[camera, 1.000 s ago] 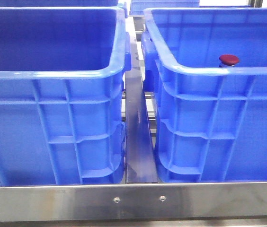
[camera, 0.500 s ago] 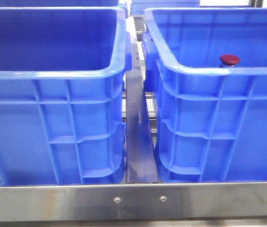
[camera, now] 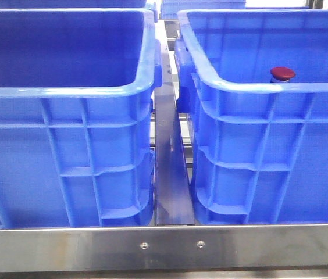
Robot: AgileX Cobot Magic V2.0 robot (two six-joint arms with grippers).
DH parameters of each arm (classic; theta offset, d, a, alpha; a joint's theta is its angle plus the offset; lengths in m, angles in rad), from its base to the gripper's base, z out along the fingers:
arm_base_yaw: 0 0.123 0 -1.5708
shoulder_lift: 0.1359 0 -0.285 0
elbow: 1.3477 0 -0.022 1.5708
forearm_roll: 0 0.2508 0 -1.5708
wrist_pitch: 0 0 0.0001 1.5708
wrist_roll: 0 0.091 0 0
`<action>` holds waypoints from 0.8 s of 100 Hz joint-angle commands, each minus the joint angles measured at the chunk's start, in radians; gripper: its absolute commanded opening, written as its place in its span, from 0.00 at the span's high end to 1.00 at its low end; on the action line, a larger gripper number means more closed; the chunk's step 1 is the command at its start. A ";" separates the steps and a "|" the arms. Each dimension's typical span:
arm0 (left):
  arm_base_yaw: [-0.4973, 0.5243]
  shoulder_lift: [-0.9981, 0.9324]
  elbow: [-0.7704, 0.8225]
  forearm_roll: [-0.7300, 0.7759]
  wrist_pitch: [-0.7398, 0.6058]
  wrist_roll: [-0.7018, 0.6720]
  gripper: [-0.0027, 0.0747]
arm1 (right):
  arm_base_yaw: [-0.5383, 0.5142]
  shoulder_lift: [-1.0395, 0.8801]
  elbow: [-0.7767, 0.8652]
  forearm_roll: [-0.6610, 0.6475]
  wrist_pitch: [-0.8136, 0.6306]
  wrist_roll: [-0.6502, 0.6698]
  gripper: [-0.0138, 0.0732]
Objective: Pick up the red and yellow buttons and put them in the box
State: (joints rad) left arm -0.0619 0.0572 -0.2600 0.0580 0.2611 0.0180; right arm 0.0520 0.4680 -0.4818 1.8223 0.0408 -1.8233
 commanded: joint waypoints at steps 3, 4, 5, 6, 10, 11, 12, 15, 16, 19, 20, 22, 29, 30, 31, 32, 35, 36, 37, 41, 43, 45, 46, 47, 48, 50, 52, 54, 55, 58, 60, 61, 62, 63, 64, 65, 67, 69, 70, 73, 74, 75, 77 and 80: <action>0.015 -0.035 0.046 0.007 -0.092 -0.018 0.99 | 0.003 0.001 -0.025 0.095 0.026 -0.004 0.92; 0.015 -0.038 0.050 0.007 -0.092 -0.018 0.99 | 0.003 0.001 -0.025 0.095 0.026 -0.004 0.92; 0.017 -0.040 0.059 0.006 -0.094 -0.018 0.99 | 0.003 0.001 -0.025 0.095 0.026 -0.004 0.92; 0.017 -0.044 0.063 0.006 -0.094 -0.018 0.99 | 0.003 0.001 -0.025 0.095 0.026 -0.004 0.92; 0.018 -0.054 0.089 0.004 -0.102 -0.018 0.99 | 0.003 0.001 -0.025 0.095 0.026 -0.004 0.92; 0.018 -0.056 0.093 0.004 -0.107 -0.018 0.99 | 0.003 0.001 -0.025 0.095 0.026 -0.004 0.92; 0.020 -0.058 0.102 0.004 -0.109 -0.018 0.99 | 0.003 0.001 -0.025 0.095 0.026 -0.004 0.92; 0.019 -0.066 0.119 0.004 -0.119 -0.018 0.99 | 0.003 0.001 -0.025 0.095 0.026 -0.004 0.92; 0.019 -0.068 0.123 0.002 -0.124 -0.018 0.99 | 0.003 0.001 -0.025 0.095 0.026 -0.004 0.92; 0.019 -0.074 0.143 0.002 -0.137 -0.018 0.99 | 0.003 0.001 -0.025 0.095 0.026 -0.004 0.92; 0.019 -0.077 0.147 0.002 -0.144 -0.018 0.99 | 0.003 0.001 -0.025 0.095 0.026 -0.004 0.92; 0.019 -0.082 0.159 -0.001 -0.151 -0.018 0.99 | 0.003 0.001 -0.025 0.095 0.026 -0.004 0.92; 0.019 -0.096 0.198 -0.005 -0.192 -0.018 0.99 | 0.003 0.001 -0.025 0.095 0.026 -0.004 0.92; 0.019 -0.095 0.202 -0.007 -0.200 -0.018 0.99 | 0.003 0.001 -0.025 0.095 0.026 -0.004 0.92; 0.019 -0.095 0.208 -0.009 -0.205 -0.018 0.99 | 0.003 0.001 -0.025 0.095 0.026 -0.004 0.92; 0.019 -0.095 0.212 -0.009 -0.214 -0.018 0.99 | 0.003 0.001 -0.025 0.095 0.026 -0.004 0.92; 0.019 -0.095 0.225 -0.013 -0.229 -0.018 0.99 | 0.003 0.001 -0.025 0.095 0.026 -0.004 0.92; 0.019 -0.095 0.231 -0.013 -0.232 -0.018 0.99 | 0.003 0.001 -0.025 0.095 0.026 -0.004 0.92; 0.019 -0.095 0.234 -0.013 -0.238 -0.018 0.99 | 0.003 0.001 -0.025 0.095 0.026 -0.004 0.92; 0.019 -0.095 0.251 -0.016 -0.261 -0.018 0.99 | 0.003 0.001 -0.025 0.095 0.026 -0.004 0.92; 0.019 -0.095 0.260 -0.019 -0.268 -0.018 0.99 | 0.003 0.001 -0.025 0.095 0.026 -0.004 0.92; 0.019 -0.095 0.267 -0.019 -0.281 -0.018 0.99 | 0.003 0.001 -0.025 0.095 0.026 -0.004 0.92; 0.019 -0.095 0.270 -0.019 -0.288 -0.018 0.99 | 0.003 0.001 -0.025 0.095 0.026 -0.004 0.92; 0.019 -0.095 0.275 -0.019 -0.291 -0.018 0.99 | 0.003 0.001 -0.025 0.095 0.026 -0.004 0.92; 0.019 -0.095 0.277 -0.019 -0.300 -0.018 0.99 | 0.003 0.001 -0.025 0.095 0.026 -0.004 0.92; 0.019 -0.095 0.283 -0.019 -0.307 -0.018 0.99 | 0.003 0.001 -0.025 0.095 0.026 -0.004 0.92; 0.019 -0.095 0.289 -0.019 -0.318 -0.018 0.99 | 0.003 0.001 -0.025 0.095 0.026 -0.004 0.92; 0.019 -0.095 0.292 -0.019 -0.327 -0.018 0.99 | 0.003 0.001 -0.025 0.095 0.026 -0.004 0.92; 0.019 -0.095 0.296 -0.019 -0.334 -0.018 0.99 | 0.003 0.001 -0.025 0.095 0.026 -0.004 0.92; 0.019 -0.095 0.302 -0.019 -0.347 -0.018 0.99 | 0.003 0.001 -0.025 0.095 0.026 -0.004 0.92; 0.019 -0.095 0.305 -0.019 -0.353 -0.018 0.99 | 0.003 0.001 -0.025 0.095 0.026 -0.004 0.92; 0.019 -0.095 0.305 -0.019 -0.351 -0.018 0.99 | 0.003 0.001 -0.025 0.095 0.026 -0.004 0.92; 0.019 -0.095 0.305 -0.019 -0.346 -0.018 0.99 | 0.003 0.001 -0.025 0.095 0.026 -0.004 0.92; 0.019 -0.095 0.305 -0.019 -0.346 -0.018 0.99 | 0.003 0.001 -0.025 0.095 0.026 -0.004 0.92; 0.019 -0.095 0.305 -0.019 -0.346 -0.018 0.99 | 0.003 0.001 -0.025 0.095 0.026 -0.004 0.92; 0.019 -0.095 0.305 -0.019 -0.346 -0.018 0.99 | 0.003 0.001 -0.025 0.095 0.026 -0.004 0.92; 0.019 -0.095 0.305 -0.019 -0.346 -0.018 0.99 | 0.003 0.001 -0.025 0.095 0.026 -0.004 0.92; 0.019 -0.095 0.305 -0.019 -0.346 -0.018 0.99 | 0.003 0.001 -0.025 0.095 0.026 -0.004 0.92; 0.019 -0.095 0.305 -0.019 -0.346 -0.018 0.99 | 0.003 0.001 -0.025 0.095 0.026 -0.004 0.92; 0.019 -0.095 0.305 -0.019 -0.346 -0.018 0.99 | 0.003 0.001 -0.025 0.095 0.026 -0.004 0.92; 0.019 -0.095 0.305 -0.019 -0.346 -0.018 0.99 | 0.003 0.001 -0.025 0.095 0.026 -0.004 0.92; 0.019 -0.095 0.305 -0.019 -0.346 -0.018 0.99 | 0.003 0.001 -0.025 0.095 0.026 -0.004 0.92; 0.019 -0.095 0.305 -0.019 -0.346 -0.018 0.99 | 0.003 0.001 -0.025 0.095 0.026 -0.004 0.92; 0.019 -0.095 0.305 -0.019 -0.346 -0.018 0.99 | 0.003 0.001 -0.025 0.095 0.026 -0.004 0.92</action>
State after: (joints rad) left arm -0.0447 -0.0054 -0.0074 0.0508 0.0000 0.0126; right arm 0.0520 0.4680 -0.4818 1.8223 0.0408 -1.8233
